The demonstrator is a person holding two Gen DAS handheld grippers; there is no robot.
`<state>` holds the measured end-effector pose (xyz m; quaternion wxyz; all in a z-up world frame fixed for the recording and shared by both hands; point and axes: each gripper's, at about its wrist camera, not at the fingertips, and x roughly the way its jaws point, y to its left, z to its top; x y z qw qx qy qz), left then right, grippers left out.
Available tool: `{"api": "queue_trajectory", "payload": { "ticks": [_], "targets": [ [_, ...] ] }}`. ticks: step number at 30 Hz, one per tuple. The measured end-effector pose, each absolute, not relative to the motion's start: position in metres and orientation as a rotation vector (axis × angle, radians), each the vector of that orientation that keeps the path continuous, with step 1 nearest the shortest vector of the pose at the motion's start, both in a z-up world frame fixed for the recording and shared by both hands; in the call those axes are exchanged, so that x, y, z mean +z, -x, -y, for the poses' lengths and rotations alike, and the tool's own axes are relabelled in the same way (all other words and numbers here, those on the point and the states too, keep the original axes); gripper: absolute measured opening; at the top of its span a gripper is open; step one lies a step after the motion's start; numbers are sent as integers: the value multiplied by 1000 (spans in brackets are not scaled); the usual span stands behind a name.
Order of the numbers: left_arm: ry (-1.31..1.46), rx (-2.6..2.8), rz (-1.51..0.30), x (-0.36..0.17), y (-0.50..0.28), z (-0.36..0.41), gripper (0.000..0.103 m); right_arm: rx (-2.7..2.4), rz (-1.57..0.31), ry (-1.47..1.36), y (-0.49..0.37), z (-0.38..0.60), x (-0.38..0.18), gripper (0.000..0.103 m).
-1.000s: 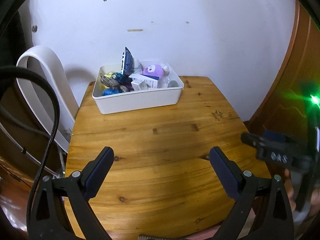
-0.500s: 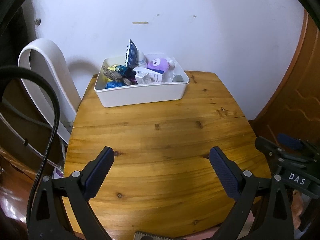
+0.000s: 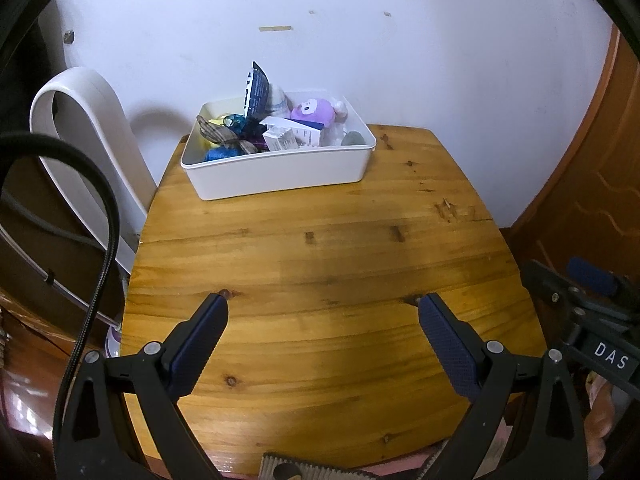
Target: Organize objects
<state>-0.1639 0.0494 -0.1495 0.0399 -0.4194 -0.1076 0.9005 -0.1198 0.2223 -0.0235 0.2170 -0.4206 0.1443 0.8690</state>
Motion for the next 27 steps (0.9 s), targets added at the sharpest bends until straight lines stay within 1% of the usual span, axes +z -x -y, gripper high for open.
{"api": "queue_trajectory", "payload": {
  "ticks": [14,27],
  "targets": [
    [1348,2769,340,-156,167,-51,97,2392,-400,1203,123,-223,-31,79],
    [1366,2783,313,-157,167,-54,97,2390,-392,1223,125,-220,-35,79]
  ]
}}
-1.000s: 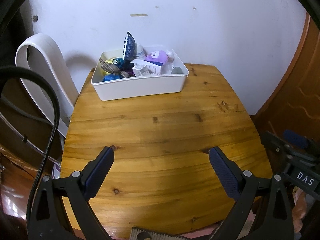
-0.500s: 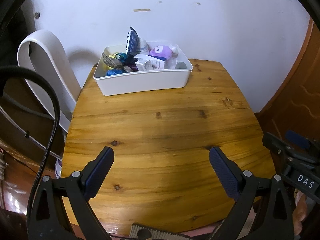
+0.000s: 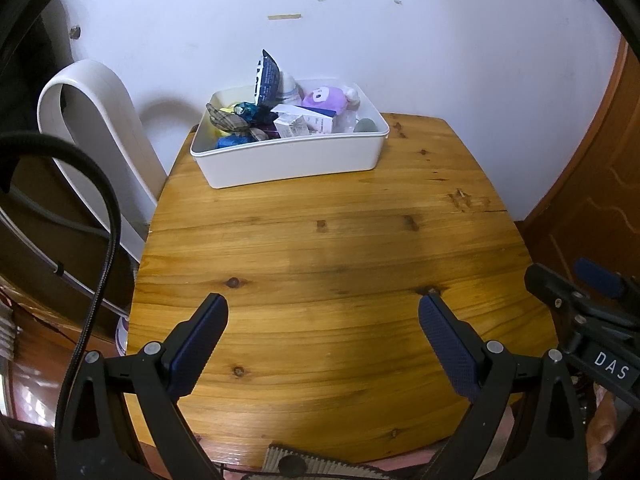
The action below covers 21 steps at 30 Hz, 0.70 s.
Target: Organize objects
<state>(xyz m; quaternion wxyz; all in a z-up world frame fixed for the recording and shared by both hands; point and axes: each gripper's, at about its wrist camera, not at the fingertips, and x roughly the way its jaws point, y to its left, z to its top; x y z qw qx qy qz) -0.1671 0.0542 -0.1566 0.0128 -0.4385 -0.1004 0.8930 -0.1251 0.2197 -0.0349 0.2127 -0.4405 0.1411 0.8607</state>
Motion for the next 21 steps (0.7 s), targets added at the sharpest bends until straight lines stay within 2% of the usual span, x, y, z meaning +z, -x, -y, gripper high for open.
{"api": "queue_trajectory", "payload": {
  "ticks": [21],
  "targets": [
    [1395,2777,317,-163,165,-50,97,2397,-383,1254,129,-218,-40,79]
  ]
}}
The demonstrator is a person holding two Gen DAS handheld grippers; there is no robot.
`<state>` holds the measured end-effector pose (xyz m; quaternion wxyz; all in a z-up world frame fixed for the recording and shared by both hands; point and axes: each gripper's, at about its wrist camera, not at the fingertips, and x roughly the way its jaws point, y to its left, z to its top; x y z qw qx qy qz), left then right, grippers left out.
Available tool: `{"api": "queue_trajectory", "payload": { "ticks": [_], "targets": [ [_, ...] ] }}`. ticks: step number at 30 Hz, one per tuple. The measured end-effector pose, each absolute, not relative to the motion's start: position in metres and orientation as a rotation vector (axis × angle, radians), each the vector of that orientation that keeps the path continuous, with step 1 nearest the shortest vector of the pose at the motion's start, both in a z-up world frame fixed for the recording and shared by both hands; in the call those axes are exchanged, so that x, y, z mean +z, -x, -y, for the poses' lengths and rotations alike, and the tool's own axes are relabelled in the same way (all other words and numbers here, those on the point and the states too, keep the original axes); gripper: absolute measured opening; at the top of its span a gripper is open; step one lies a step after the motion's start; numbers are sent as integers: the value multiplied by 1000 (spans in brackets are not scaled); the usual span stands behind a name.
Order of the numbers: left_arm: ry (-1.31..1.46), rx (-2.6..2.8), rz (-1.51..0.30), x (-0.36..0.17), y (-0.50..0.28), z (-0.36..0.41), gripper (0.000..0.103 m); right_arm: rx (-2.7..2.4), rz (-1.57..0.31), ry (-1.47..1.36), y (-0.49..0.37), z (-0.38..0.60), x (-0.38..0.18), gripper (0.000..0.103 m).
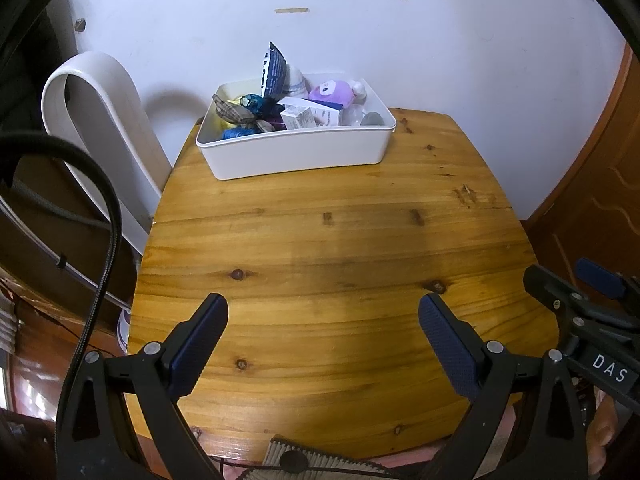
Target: Organize objects
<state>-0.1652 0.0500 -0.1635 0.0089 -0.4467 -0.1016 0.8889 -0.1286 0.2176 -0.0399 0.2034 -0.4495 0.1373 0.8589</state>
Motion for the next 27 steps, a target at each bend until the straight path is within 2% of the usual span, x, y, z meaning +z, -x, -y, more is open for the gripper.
{"api": "queue_trajectory", "payload": {
  "ticks": [27],
  "targets": [
    [1429,2766,306,-167,165,-50,97,2387,-386,1291,130,-215,-47,79]
  ]
}}
